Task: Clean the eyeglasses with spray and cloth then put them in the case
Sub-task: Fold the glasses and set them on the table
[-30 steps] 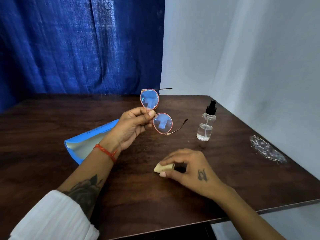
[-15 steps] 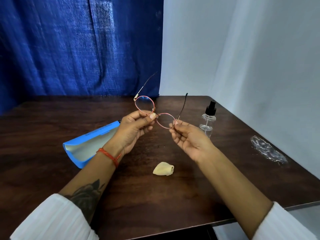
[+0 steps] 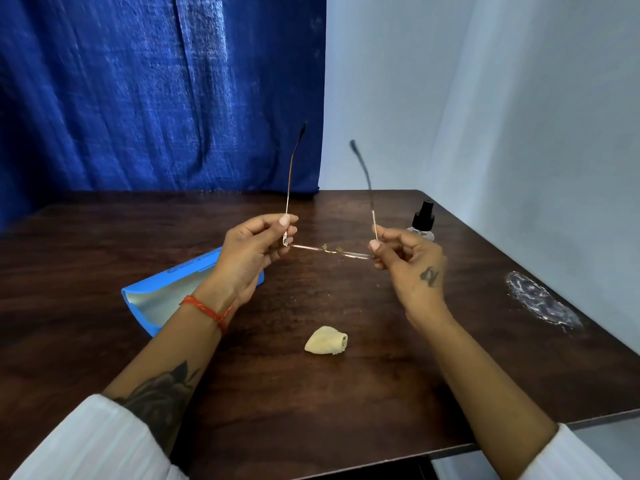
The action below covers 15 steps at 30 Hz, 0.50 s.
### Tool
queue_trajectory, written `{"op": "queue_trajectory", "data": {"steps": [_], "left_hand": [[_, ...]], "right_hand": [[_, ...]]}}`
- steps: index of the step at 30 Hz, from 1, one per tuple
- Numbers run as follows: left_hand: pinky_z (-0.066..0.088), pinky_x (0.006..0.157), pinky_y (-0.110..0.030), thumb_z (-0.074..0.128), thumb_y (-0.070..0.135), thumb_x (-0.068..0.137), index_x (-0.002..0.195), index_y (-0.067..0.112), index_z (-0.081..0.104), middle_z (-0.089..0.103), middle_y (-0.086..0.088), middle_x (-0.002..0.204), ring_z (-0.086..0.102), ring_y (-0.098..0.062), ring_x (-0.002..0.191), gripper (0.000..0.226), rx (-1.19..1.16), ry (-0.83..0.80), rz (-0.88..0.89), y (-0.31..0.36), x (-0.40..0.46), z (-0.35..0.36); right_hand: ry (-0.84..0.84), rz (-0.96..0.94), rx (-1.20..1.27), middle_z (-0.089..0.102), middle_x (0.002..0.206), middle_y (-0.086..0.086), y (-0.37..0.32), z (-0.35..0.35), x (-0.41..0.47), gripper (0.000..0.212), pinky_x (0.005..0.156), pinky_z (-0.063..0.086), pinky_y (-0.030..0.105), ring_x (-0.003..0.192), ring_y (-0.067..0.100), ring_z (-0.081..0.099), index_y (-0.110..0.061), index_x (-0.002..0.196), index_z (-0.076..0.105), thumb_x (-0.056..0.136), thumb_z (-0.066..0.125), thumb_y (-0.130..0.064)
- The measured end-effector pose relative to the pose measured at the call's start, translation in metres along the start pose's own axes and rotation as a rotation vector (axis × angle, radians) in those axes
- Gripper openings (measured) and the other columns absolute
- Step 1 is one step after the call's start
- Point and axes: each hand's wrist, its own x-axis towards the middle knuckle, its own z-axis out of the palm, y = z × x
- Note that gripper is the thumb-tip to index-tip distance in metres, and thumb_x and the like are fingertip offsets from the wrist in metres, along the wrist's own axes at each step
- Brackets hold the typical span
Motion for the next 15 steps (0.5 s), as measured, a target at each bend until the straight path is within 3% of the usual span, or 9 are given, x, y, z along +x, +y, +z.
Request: {"op": "queue_trajectory", "data": {"steps": [3, 5, 8, 11, 15], "left_hand": [[0.052, 0.070, -0.017, 0.060, 0.017, 0.084, 0.092, 0.019, 0.070, 0.072, 0.006, 0.076, 0.065, -0.003, 0.075, 0.012, 0.003, -0.043, 0.005, 0.005, -0.001, -0.003], [0.051, 0.067, -0.016, 0.059, 0.014, 0.084, 0.094, 0.019, 0.068, 0.073, 0.007, 0.074, 0.066, -0.001, 0.077, 0.015, 0.028, -0.111, 0.011, 0.010, -0.003, -0.005], [0.052, 0.063, -0.013, 0.059, 0.010, 0.081, 0.090, 0.015, 0.068, 0.074, 0.010, 0.076, 0.067, -0.001, 0.077, 0.014, 0.131, -0.265, 0.014, 0.016, -0.006, -0.009], [0.049, 0.064, -0.013, 0.068, 0.016, 0.068, 0.084, 0.013, 0.072, 0.074, 0.004, 0.075, 0.064, -0.006, 0.073, 0.016, 0.363, -0.395, 0.044, 0.014, -0.008, -0.010], [0.051, 0.075, -0.015, 0.074, 0.010, 0.070, 0.076, 0.017, 0.075, 0.075, 0.002, 0.076, 0.066, -0.006, 0.076, 0.010, 0.573, -0.445, 0.074, 0.005, -0.005, -0.010]], "right_hand": [[-0.075, -0.244, -0.236, 0.071, 0.086, -0.006, 0.005, -0.007, 0.000, 0.025, 0.072, 0.055, 0.019, 0.073, 0.005, 0.067, -0.017, 0.099, 0.070, 0.080, 0.069, -0.002], [-0.133, -0.404, -0.332, 0.069, 0.085, -0.008, 0.008, -0.013, 0.002, 0.022, 0.075, 0.050, 0.011, 0.078, 0.000, 0.066, -0.012, 0.095, 0.073, 0.078, 0.070, 0.001], [-0.227, -0.507, -0.396, 0.069, 0.084, -0.009, 0.006, -0.024, 0.006, 0.018, 0.074, 0.047, 0.008, 0.082, 0.002, 0.065, -0.010, 0.091, 0.074, 0.077, 0.070, -0.001], [-0.321, -0.535, -0.446, 0.070, 0.084, -0.009, 0.005, -0.036, 0.011, 0.016, 0.073, 0.047, 0.009, 0.082, 0.004, 0.064, -0.013, 0.091, 0.075, 0.077, 0.069, -0.008], [-0.458, -0.299, -0.424, 0.071, 0.084, -0.008, 0.004, -0.042, 0.014, 0.021, 0.067, 0.043, 0.004, 0.079, 0.000, 0.063, -0.019, 0.095, 0.073, 0.078, 0.072, -0.007]]}}
